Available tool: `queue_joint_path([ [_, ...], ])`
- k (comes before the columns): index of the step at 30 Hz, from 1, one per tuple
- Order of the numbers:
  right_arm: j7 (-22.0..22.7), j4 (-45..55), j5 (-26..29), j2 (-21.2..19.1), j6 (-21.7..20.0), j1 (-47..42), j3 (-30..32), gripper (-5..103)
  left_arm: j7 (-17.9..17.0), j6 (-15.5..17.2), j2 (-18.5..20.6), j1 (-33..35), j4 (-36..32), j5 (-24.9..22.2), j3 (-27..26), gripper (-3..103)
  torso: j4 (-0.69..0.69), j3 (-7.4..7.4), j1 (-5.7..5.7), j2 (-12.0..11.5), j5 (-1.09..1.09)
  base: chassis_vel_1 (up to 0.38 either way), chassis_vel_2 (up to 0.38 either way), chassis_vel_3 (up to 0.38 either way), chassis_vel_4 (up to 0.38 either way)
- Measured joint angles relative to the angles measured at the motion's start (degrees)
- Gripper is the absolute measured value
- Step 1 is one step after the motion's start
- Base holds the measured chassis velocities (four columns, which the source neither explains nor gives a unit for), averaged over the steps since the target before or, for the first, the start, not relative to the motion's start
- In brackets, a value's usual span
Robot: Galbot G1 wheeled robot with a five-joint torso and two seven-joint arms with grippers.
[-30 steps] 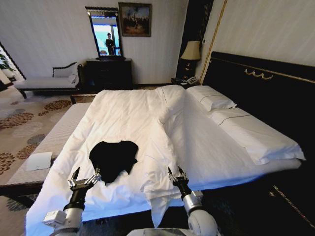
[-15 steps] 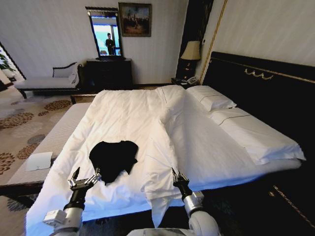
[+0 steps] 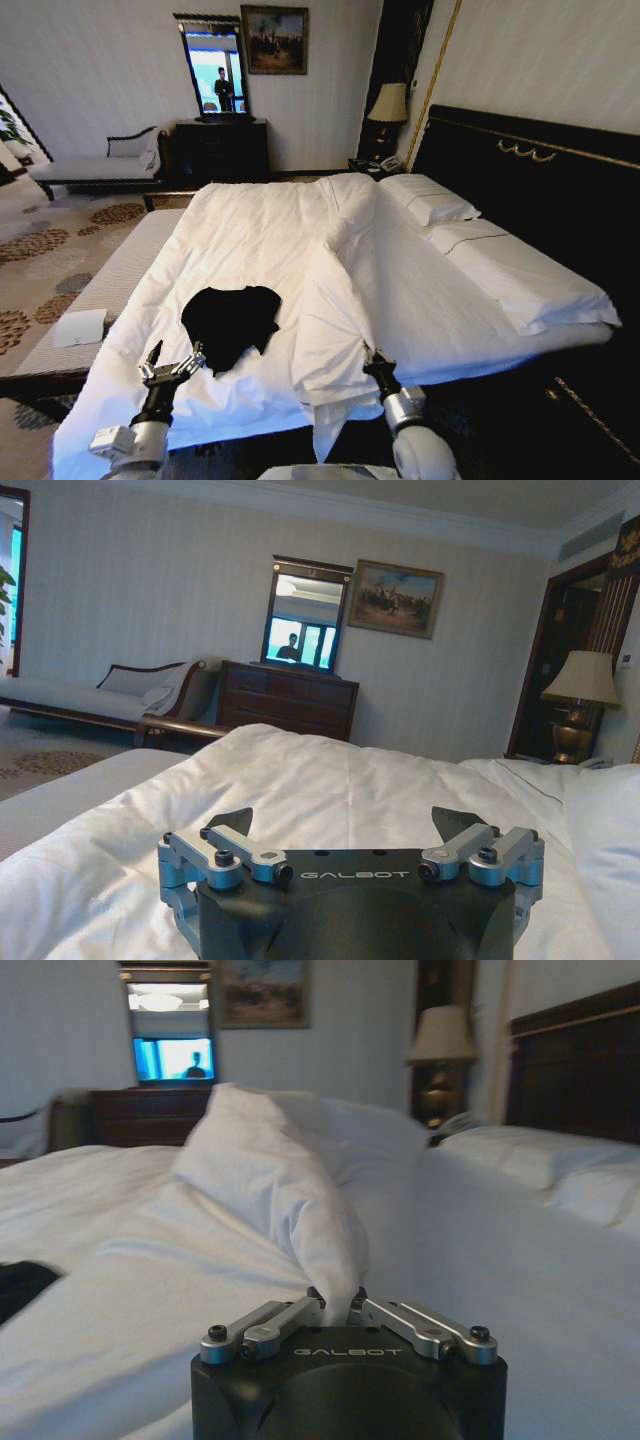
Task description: Fold the clothes on the bed.
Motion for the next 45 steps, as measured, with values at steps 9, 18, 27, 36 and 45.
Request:
queue_joint_path([
  [9,0.59,0.49,2.78,0.12,0.77,0.51,8.83,1,-0.04,0.0,0.19,-0.41,0.78,-0.73,0.12,100,0.0,0.0,0.0,0.0,0.0,0.0,0.0,0.0,0.0],
  [18,1.79,-0.78,7.73,0.17,0.08,2.56,18.45,1,-0.09,0.0,0.51,-0.78,1.3,-1.46,-0.05,100,-0.01,0.0,0.0,0.0,0.0,0.0,0.0,0.0,0.0],
  [27,2.88,-7.31,14.27,-0.01,0.63,1.98,29.57,1,-0.14,0.17,0.58,-1.44,2.21,-1.47,0.56,100,-0.01,0.0,0.0,0.0,0.01,0.0,0.0,0.0,0.0],
  [36,4.08,-14.82,14.56,-1.38,1.89,4.53,36.4,1,-0.2,0.4,0.71,-1.72,2.32,-1.28,1.1,100,-0.02,0.0,0.0,0.0,-0.01,0.0,0.0,0.0,0.0],
  [45,6.03,-21.12,13.55,-3.38,-0.23,8.96,38.92,1,-0.25,0.42,0.68,-1.44,2.03,-1.21,0.88,100,0.01,0.0,0.0,0.0,0.01,0.0,0.0,0.0,0.0],
])
